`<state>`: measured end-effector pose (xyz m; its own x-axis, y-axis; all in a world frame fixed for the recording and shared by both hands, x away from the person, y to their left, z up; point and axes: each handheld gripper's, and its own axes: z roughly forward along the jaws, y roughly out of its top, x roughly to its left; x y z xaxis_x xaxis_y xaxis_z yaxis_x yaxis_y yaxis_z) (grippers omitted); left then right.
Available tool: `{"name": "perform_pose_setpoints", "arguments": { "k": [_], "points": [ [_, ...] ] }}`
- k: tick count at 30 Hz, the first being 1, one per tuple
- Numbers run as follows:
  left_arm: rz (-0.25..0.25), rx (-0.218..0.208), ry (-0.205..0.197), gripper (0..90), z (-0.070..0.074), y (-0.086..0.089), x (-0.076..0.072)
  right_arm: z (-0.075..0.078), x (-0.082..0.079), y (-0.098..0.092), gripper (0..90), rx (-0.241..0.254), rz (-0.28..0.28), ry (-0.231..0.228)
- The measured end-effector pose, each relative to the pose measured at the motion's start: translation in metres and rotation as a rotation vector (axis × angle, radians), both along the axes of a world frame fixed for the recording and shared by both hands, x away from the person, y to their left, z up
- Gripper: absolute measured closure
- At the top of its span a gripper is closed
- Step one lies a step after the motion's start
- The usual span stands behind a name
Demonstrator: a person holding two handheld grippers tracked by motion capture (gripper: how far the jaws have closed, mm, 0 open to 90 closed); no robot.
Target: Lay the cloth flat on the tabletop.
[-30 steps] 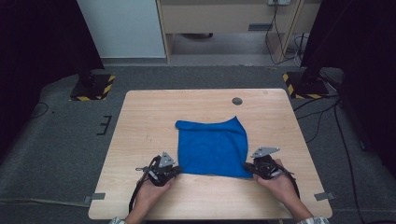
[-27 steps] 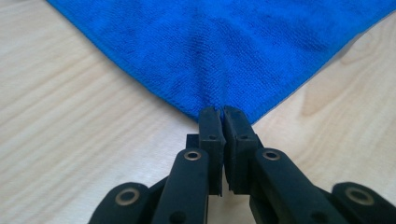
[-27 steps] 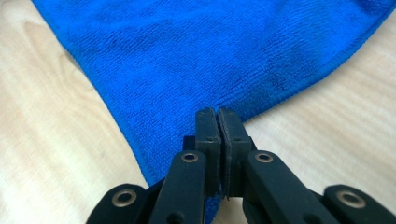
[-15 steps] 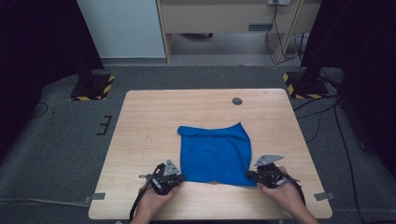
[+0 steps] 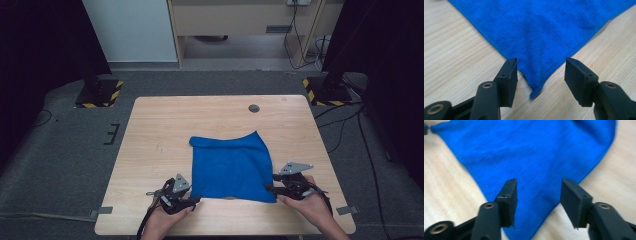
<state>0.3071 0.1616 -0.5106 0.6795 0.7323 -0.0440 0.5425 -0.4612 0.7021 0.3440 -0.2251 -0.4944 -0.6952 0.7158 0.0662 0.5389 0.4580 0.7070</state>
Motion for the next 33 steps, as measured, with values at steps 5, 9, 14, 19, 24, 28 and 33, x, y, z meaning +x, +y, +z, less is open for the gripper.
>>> {"name": "perform_pose_setpoints", "arguments": {
  "k": [5,9,14,19,24,28,33],
  "points": [
    [0.032,0.001,-0.047,41.3,0.003,0.006,0.017,0.007,0.025,-0.001,39.1,-0.007,-0.035,-0.048],
    [0.059,-0.002,-0.077,37.3,0.001,0.009,0.034,0.01,0.059,0.004,37.7,0.005,-0.08,-0.073],
    [0.086,-0.005,-0.068,37.5,-0.007,0.015,0.051,0.009,0.102,0.013,48.8,0.005,-0.114,-0.089],
    [0.076,0.004,-0.069,37.9,-0.012,0.014,0.052,0.006,0.141,0.022,60.3,-0.009,-0.163,-0.095],
    [0.061,0.028,-0.068,37.7,-0.017,0.01,0.051,-0.005,0.174,0.028,61.2,-0.009,-0.215,-0.063],
    [0.06,0.037,-0.067,37.5,-0.018,0.01,0.05,-0.015,0.188,0.029,60.5,-0.002,-0.247,-0.025],
    [0.065,0.031,-0.064,37.4,-0.019,0.011,0.05,-0.023,0.192,0.034,75.7,0.01,-0.206,-0.004]
  ]
}}
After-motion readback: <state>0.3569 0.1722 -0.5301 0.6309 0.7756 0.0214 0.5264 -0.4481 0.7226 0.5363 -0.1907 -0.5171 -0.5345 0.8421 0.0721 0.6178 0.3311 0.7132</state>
